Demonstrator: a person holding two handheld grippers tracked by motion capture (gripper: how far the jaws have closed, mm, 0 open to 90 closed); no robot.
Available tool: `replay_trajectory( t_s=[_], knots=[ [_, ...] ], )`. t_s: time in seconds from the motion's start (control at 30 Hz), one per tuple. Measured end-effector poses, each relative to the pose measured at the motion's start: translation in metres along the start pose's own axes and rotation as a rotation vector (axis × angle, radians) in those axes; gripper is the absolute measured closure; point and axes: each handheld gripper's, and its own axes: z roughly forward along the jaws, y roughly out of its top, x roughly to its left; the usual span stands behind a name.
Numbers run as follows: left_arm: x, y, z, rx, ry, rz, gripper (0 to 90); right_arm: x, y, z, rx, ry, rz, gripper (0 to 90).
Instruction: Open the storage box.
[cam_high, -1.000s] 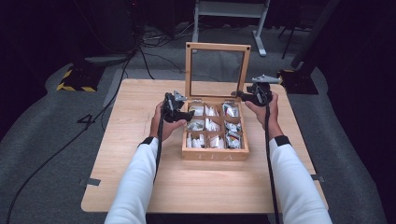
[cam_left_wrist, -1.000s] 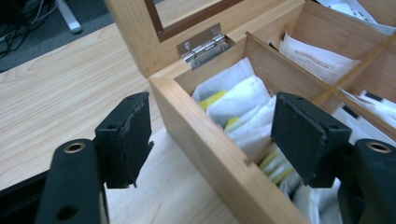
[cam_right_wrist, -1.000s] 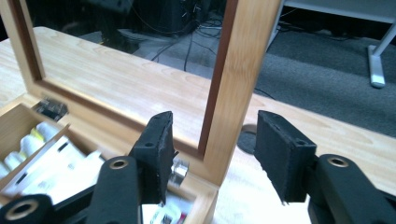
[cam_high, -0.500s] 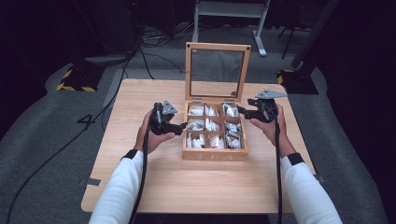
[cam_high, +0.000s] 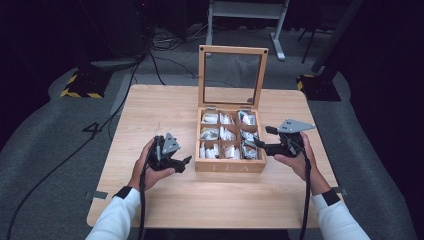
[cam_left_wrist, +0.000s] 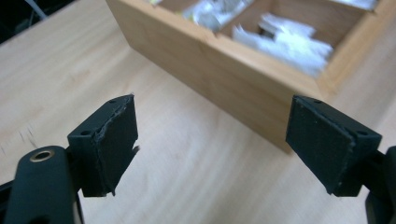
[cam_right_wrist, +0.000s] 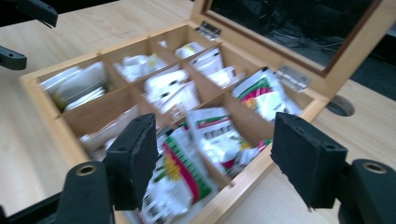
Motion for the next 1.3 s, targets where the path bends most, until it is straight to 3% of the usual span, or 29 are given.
replay_trajectory(
  t_s=[0.17,0.33,0.43,0.57,0.63,0.77,0.97,1.1,1.3],
  knots=[
    [-0.013,-0.022,-0.011,0.042,0.021,0.037,17.2,0.016,-0.007,-0.003,0.010,0.027,-0.024,28.4],
    [-0.024,-0.040,-0.019,0.047,0.013,0.044,17.2,0.029,-0.014,0.002,0.037,0.065,-0.055,28.4],
    [-0.031,-0.052,-0.020,0.090,0.016,0.071,17.0,0.033,-0.017,0.006,0.047,0.069,-0.057,28.8],
    [-0.037,-0.065,-0.022,0.116,-0.013,0.051,17.1,0.038,-0.020,0.014,0.073,0.081,-0.070,28.8],
    [-0.038,-0.068,-0.022,0.122,-0.019,0.050,17.0,0.037,-0.022,0.017,0.071,0.095,-0.049,29.0],
    [-0.038,-0.074,-0.020,0.140,-0.018,0.025,17.1,0.036,-0.022,0.024,0.082,0.085,-0.057,29.2],
    [-0.032,-0.083,-0.026,0.120,-0.001,0.013,16.8,0.031,-0.021,0.032,0.076,0.073,-0.052,29.9],
    [-0.023,-0.090,-0.028,0.104,-0.001,-0.044,16.5,0.031,-0.020,0.035,0.087,0.040,-0.078,31.9],
    [-0.018,-0.092,-0.027,0.096,-0.019,-0.066,16.2,0.036,-0.017,0.032,0.100,0.002,-0.177,35.4]
  ],
)
